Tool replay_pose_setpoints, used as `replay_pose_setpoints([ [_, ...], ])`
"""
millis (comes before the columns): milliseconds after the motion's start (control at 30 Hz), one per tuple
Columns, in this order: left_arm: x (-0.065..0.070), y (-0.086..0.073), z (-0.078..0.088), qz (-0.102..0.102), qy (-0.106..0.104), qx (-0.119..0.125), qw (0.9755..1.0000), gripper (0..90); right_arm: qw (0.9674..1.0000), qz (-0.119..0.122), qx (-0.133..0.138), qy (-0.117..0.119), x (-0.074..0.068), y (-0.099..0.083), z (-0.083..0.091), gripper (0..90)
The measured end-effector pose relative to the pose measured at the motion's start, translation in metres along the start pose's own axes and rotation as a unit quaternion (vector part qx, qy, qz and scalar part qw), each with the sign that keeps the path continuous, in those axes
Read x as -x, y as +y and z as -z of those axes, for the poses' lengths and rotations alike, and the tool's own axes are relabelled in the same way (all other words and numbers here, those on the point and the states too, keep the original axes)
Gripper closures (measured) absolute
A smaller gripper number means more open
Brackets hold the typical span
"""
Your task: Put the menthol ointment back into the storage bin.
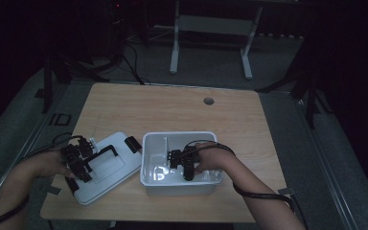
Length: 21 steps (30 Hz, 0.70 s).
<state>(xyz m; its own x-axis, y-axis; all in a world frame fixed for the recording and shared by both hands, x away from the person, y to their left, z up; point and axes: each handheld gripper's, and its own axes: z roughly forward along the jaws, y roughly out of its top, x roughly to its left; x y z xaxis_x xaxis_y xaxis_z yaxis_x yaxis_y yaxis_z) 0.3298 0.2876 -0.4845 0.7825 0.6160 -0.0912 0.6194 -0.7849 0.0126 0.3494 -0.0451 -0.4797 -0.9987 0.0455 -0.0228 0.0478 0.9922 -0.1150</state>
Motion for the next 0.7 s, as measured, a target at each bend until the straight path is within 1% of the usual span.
replay_pose_setpoints([
  [100, 0.001, -0.001, 0.001, 0.000, 0.001, -0.002, 1.0000, 31.4, 1.0000, -0.003, -0.004, 0.007, 0.001, 0.003, -0.004, 50.0],
  [300, 0.001, -0.002, 0.001, -0.001, 0.002, -0.002, 1.0000, 31.4, 0.9999, 0.000, -0.011, 0.009, 0.001, 0.005, -0.013, 50.0],
  [367, 0.001, -0.001, 0.001, 0.000, 0.002, -0.002, 1.0000, 31.4, 0.9998, -0.005, -0.014, 0.013, 0.001, 0.005, -0.015, 50.0],
  [400, 0.001, -0.001, 0.001, -0.001, 0.002, -0.003, 1.0000, 31.4, 0.9998, -0.001, -0.018, 0.013, 0.001, 0.004, -0.015, 50.0],
  [500, 0.001, 0.000, 0.001, -0.003, 0.004, -0.004, 1.0000, 31.4, 0.9997, -0.009, -0.014, 0.020, 0.002, 0.003, -0.016, 50.0],
  [567, 0.001, 0.001, 0.001, -0.002, 0.004, -0.003, 1.0000, 31.4, 0.9996, -0.009, -0.017, 0.022, 0.002, 0.004, -0.016, 50.0],
  [633, 0.001, 0.001, 0.002, -0.002, 0.004, -0.002, 1.0000, 31.4, 0.9996, -0.010, -0.010, 0.026, 0.004, 0.004, -0.016, 50.0],
  [700, 0.002, 0.002, 0.003, -0.003, 0.004, -0.002, 1.0000, 31.4, 0.9995, -0.011, -0.011, 0.026, 0.004, 0.004, -0.016, 49.9],
])
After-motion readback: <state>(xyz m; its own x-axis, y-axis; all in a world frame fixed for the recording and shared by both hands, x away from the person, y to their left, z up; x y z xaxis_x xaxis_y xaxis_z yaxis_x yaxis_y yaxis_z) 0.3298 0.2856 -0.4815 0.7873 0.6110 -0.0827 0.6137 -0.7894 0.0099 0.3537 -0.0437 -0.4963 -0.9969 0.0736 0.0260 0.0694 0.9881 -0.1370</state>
